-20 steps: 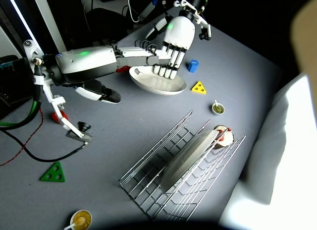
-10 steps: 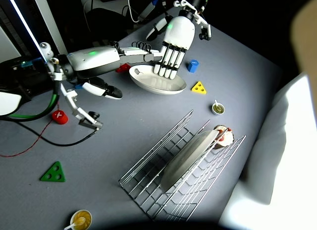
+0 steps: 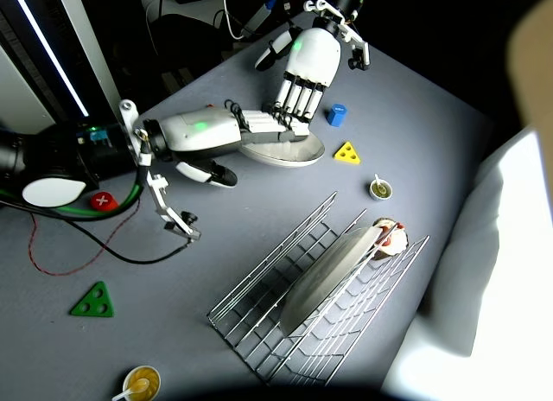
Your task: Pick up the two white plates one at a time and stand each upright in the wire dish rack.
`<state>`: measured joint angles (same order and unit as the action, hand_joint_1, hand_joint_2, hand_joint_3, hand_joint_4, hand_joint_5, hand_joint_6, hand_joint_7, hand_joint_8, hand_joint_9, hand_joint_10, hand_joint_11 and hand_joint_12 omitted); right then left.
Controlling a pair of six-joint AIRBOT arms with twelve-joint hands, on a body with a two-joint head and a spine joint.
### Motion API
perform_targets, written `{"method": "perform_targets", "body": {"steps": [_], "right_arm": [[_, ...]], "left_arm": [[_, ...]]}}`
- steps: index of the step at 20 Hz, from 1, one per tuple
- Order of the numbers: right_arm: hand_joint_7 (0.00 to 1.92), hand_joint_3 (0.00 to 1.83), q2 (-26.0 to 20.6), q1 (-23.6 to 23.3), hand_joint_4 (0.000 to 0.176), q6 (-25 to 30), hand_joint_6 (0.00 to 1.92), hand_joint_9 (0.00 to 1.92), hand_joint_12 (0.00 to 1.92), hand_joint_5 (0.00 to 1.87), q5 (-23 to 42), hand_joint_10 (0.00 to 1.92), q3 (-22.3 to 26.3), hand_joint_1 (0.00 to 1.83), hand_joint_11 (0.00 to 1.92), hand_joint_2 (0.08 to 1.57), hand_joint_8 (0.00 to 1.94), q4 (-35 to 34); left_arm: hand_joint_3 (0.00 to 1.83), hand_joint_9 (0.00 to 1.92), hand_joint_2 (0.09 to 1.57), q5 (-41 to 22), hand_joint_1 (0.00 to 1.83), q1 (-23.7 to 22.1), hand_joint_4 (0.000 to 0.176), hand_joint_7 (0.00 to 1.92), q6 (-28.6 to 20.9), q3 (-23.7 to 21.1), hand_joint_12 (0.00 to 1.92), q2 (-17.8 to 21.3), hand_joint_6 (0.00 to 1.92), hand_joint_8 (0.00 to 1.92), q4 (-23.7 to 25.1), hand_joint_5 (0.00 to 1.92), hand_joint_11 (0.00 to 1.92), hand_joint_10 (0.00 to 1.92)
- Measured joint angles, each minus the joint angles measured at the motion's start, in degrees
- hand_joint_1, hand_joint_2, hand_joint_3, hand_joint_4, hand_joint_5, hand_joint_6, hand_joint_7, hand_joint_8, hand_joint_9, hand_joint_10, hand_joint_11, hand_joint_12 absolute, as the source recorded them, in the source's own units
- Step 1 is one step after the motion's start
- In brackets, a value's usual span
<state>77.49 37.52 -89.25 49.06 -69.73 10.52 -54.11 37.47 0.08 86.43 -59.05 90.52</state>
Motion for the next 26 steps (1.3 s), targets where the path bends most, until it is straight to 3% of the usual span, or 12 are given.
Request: {"method": "perform_targets", "body": {"steps": [5,11,12,13,14,17,18,19,26], "right_arm": [[0.16,0.01,1.9,-0.1,0.0,0.0,0.01,0.18,0.03,0.22,-1.0,0.0,-0.7,1.11,0.23,0.93,0.0,-0.7],[0.32,0.0,5.0,-0.5,0.0,0.0,0.01,0.3,0.08,0.39,-1.8,0.01,0.0,1.18,0.3,0.96,0.01,-0.7],[0.5,0.0,5.4,-0.7,0.0,0.0,0.02,0.51,0.17,0.56,-2.0,0.03,0.0,1.27,0.5,0.97,0.02,-0.8],[0.5,0.0,5.5,-0.9,0.0,0.0,0.02,0.51,0.17,0.56,-2.4,0.03,0.1,1.27,0.5,0.97,0.02,-1.3],[0.73,0.0,5.6,-1.2,0.0,0.0,0.0,0.75,0.24,0.79,-2.2,0.01,0.1,1.36,0.75,0.97,0.0,-2.3],[0.79,0.0,5.7,-1.3,0.0,0.0,0.0,0.82,0.24,0.84,-2.5,0.01,0.0,1.37,0.84,0.98,0.0,-5.5],[1.26,0.0,5.7,-1.3,0.0,0.0,0.74,1.11,0.27,0.98,-2.6,0.59,0.0,1.39,1.19,1.01,0.09,-5.6],[1.35,0.0,5.7,-1.3,0.0,0.0,0.89,1.17,0.22,1.0,-2.3,0.74,0.0,1.4,1.31,1.03,0.11,-5.6],[1.38,0.0,5.7,-1.3,0.0,-0.6,0.91,1.2,0.16,0.99,-1.3,0.79,1.6,1.4,1.39,1.03,0.08,-7.5]], "left_arm": [[0.0,0.07,0.98,-0.3,0.0,0.3,0.0,0.08,0.0,0.3,0.0,-0.1,0.01,0.01,-0.4,0.08,0.07,0.01],[0.0,0.06,0.98,-0.5,0.0,0.6,0.0,0.07,0.0,0.8,0.0,-0.4,0.0,0.0,-1.2,0.07,0.07,0.0],[0.0,0.06,0.98,-0.6,0.0,0.7,0.0,0.07,0.0,0.8,0.0,-0.4,0.0,0.0,-1.3,0.06,0.07,0.0],[0.0,0.06,0.98,-0.6,0.0,0.7,0.0,0.07,0.0,0.8,0.0,-0.4,0.0,0.0,-1.4,0.06,0.07,0.0],[0.0,0.06,0.98,-0.6,0.0,0.7,0.0,0.07,0.0,0.8,0.0,-0.4,0.0,0.0,-1.4,0.06,0.07,0.0],[0.0,0.06,0.98,-0.8,0.0,0.8,0.0,0.07,-0.1,1.1,0.0,-0.5,0.0,0.0,-1.6,0.06,0.07,0.0],[0.0,0.04,0.98,-0.8,0.0,0.8,0.0,0.06,-0.1,1.1,0.01,-0.5,0.0,0.0,-1.6,0.06,0.07,0.0],[0.0,0.04,0.99,-0.8,0.0,0.8,0.0,0.06,-0.1,1.1,0.01,-0.5,0.0,0.0,-1.6,0.06,0.08,0.0],[0.0,0.04,0.99,-0.8,0.0,0.8,0.0,0.05,-0.2,1.5,0.0,-0.4,0.0,0.0,-2.6,0.05,0.05,0.0]]}}
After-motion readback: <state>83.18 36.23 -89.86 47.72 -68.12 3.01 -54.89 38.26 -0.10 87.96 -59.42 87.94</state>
